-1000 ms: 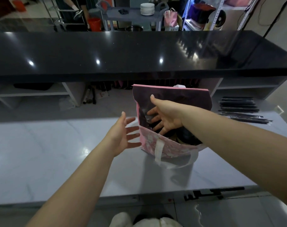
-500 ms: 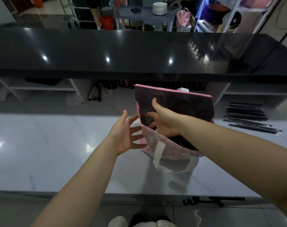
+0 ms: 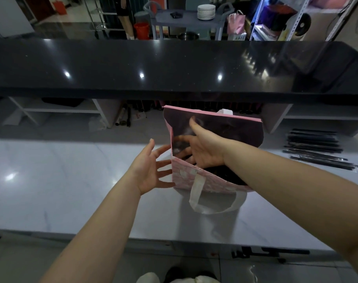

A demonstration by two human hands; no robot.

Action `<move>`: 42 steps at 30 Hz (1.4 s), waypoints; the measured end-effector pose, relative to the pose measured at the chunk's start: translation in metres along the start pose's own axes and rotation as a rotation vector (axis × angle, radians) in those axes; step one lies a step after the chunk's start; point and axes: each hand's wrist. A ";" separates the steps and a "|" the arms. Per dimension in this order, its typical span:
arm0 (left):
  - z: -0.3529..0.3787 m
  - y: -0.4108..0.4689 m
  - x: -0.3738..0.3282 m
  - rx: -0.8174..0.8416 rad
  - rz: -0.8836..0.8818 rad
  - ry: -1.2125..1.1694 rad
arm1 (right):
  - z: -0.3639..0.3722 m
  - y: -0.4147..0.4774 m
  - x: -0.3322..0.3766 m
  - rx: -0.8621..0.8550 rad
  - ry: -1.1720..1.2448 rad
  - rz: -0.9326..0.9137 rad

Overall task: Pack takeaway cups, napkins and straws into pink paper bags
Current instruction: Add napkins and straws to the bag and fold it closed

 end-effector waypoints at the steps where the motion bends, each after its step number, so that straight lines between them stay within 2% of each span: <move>1: 0.001 -0.001 0.001 0.000 0.004 -0.022 | 0.000 0.000 0.002 -0.005 0.003 -0.009; 7: 0.000 -0.008 -0.008 -0.005 0.084 -0.137 | -0.002 -0.006 0.013 -0.007 0.061 -0.063; 14: 0.006 -0.025 -0.030 -0.042 0.090 0.041 | 0.004 -0.015 0.028 -0.092 -0.041 -0.094; 19: 0.017 -0.033 -0.043 -0.022 0.198 0.069 | 0.017 -0.015 0.033 -0.218 0.061 -0.220; 22: 0.017 -0.036 -0.047 -0.014 0.208 0.085 | 0.021 -0.017 0.033 -0.234 0.048 -0.266; 24: 0.018 -0.038 -0.051 -0.038 0.221 0.122 | 0.021 -0.019 0.033 -0.278 -0.068 -0.307; 26: 0.021 -0.041 -0.056 -0.115 0.273 0.196 | 0.019 -0.020 0.036 -0.362 -0.299 -0.367; 28: 0.028 -0.041 -0.063 -0.222 0.369 0.315 | 0.016 -0.023 0.041 -0.429 -0.516 -0.419; 32: 0.046 -0.032 -0.076 -0.374 0.616 0.575 | 0.009 -0.030 0.050 -0.484 -0.763 -0.485; 38: 0.075 -0.021 -0.087 -0.470 0.933 1.064 | -0.001 -0.051 0.059 -0.619 -1.059 -0.543; 42: 0.094 -0.020 -0.089 -0.419 0.951 1.168 | -0.010 -0.080 0.061 -0.666 -1.585 -0.461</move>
Point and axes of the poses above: each hand's wrist, its own y-axis towards the middle knuckle, its own z-axis out of the palm, x = y × z, and after that the axes turned 11 degrees about -z, right-handed
